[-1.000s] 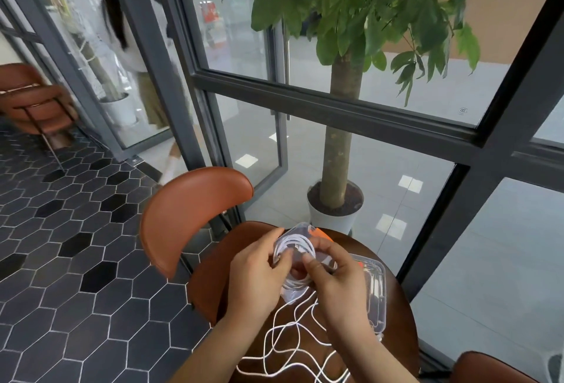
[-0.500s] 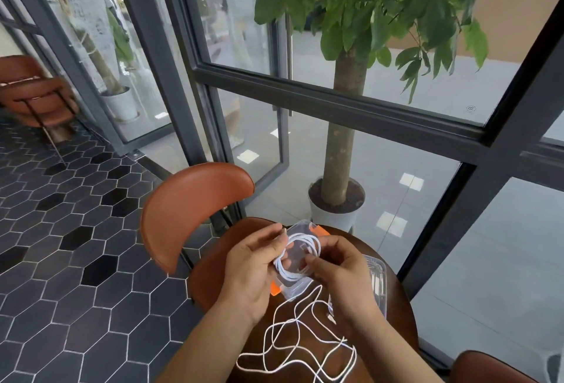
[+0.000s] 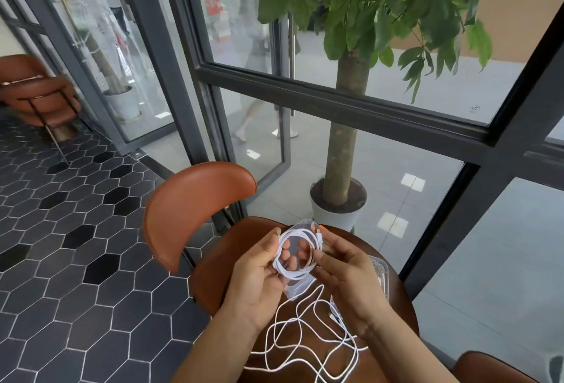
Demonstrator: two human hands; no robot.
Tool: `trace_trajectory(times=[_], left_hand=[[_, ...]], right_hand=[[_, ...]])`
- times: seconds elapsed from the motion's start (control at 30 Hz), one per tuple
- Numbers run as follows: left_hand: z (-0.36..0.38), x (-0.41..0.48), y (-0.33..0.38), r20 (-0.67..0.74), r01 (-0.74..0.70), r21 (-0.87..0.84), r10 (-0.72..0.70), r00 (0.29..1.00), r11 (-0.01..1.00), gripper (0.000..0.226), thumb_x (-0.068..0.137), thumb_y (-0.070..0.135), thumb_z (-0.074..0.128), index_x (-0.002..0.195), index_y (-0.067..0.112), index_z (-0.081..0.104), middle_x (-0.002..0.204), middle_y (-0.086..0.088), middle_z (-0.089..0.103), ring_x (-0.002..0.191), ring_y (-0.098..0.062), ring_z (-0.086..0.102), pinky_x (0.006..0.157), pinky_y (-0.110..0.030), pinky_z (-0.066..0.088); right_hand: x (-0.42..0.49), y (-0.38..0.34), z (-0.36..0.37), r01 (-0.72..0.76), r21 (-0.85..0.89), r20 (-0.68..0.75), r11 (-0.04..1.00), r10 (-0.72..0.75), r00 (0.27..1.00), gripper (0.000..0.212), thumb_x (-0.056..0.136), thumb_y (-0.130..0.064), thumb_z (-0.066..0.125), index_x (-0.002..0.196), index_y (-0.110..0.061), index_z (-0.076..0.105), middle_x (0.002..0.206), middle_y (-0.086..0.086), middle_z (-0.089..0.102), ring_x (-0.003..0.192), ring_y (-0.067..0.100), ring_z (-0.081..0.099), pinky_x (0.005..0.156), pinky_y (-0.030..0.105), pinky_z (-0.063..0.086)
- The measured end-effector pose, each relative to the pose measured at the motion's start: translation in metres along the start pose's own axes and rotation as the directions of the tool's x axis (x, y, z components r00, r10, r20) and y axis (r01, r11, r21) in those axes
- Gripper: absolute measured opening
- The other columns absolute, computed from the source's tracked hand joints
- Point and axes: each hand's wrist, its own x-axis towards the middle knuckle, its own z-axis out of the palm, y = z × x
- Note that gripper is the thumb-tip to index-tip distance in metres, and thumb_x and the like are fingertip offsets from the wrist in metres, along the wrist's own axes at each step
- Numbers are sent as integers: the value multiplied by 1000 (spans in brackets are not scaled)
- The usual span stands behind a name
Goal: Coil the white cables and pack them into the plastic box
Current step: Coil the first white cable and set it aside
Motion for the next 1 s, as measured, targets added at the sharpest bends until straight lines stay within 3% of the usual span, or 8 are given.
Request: trace_trajectory(times=[0.2, 0.4, 0.47, 0.6, 0.77, 0.83, 0.93, 1.0], left_hand=[[-6, 3, 0, 22, -11, -74, 12, 1000, 997, 26, 86, 17, 62, 106, 3, 69, 79, -10, 65, 71, -15, 64, 68, -30, 57], [3, -6, -3, 164, -78, -105, 95, 982, 991, 37, 82, 14, 61, 116, 1, 65, 87, -15, 70, 65, -16, 64, 95, -41, 50], [7, -8, -2, 190, -94, -126, 117, 975, 988, 38, 84, 12, 59, 120, 1, 64, 91, -16, 69, 69, -18, 64, 92, -43, 55], [16, -15, -4, 231, -46, -145, 79, 970, 988, 40, 83, 8, 55, 121, -2, 60, 89, -18, 75, 67, -24, 74, 60, -34, 62], [19, -22, 0, 339, 10, -93, 23, 940, 996, 55, 71, 8, 73, 121, -3, 55, 72, -15, 68, 52, -21, 67, 55, -34, 60], [14, -21, 1, 337, 33, -120, 9, 941, 992, 38, 83, 9, 59, 118, -3, 56, 70, -15, 63, 50, -20, 65, 49, -33, 58], [8, -17, 1, 315, 38, -118, 1, 949, 992, 33, 87, 11, 51, 116, -1, 61, 78, -13, 55, 59, -17, 58, 61, -36, 62], [4, -13, 0, 284, 43, -103, -12, 959, 994, 34, 86, 12, 53, 115, -1, 63, 79, -14, 56, 59, -16, 57, 58, -31, 60]], right_hand=[[-1, 6, 0, -16, -20, -165, 1000, 13, 986, 20, 96, -3, 62, 115, -1, 69, 103, 24, 77, 96, 37, 76, 90, 47, 59], [5, 0, -3, 53, 36, -400, 998, -34, 916, 13, 97, 4, 58, 103, 7, 69, 83, 22, 76, 69, 30, 74, 63, 32, 62], [7, 1, -3, 23, 76, -414, 997, 11, 910, 14, 97, 4, 58, 100, 6, 71, 85, 23, 76, 69, 30, 73, 63, 33, 62], [16, -4, -3, -49, -68, -258, 996, 30, 966, 18, 96, 2, 60, 100, -2, 77, 90, 24, 77, 73, 28, 72, 66, 34, 61], [17, -16, -11, -73, -232, 1, 970, 75, 997, 17, 91, 4, 66, 107, 1, 68, 90, 23, 77, 73, 28, 75, 64, 33, 62], [16, -18, -17, -34, -195, 77, 980, 50, 996, 14, 93, 4, 63, 100, -1, 73, 96, 24, 77, 80, 31, 76, 67, 32, 63], [11, -15, -17, 26, -160, 91, 987, -11, 996, 20, 95, -3, 61, 92, -9, 80, 93, 19, 78, 80, 27, 76, 66, 32, 62], [7, -12, -15, 67, -156, 81, 985, -55, 995, 17, 93, -12, 64, 88, -12, 80, 92, 18, 77, 82, 29, 75, 70, 35, 61]])
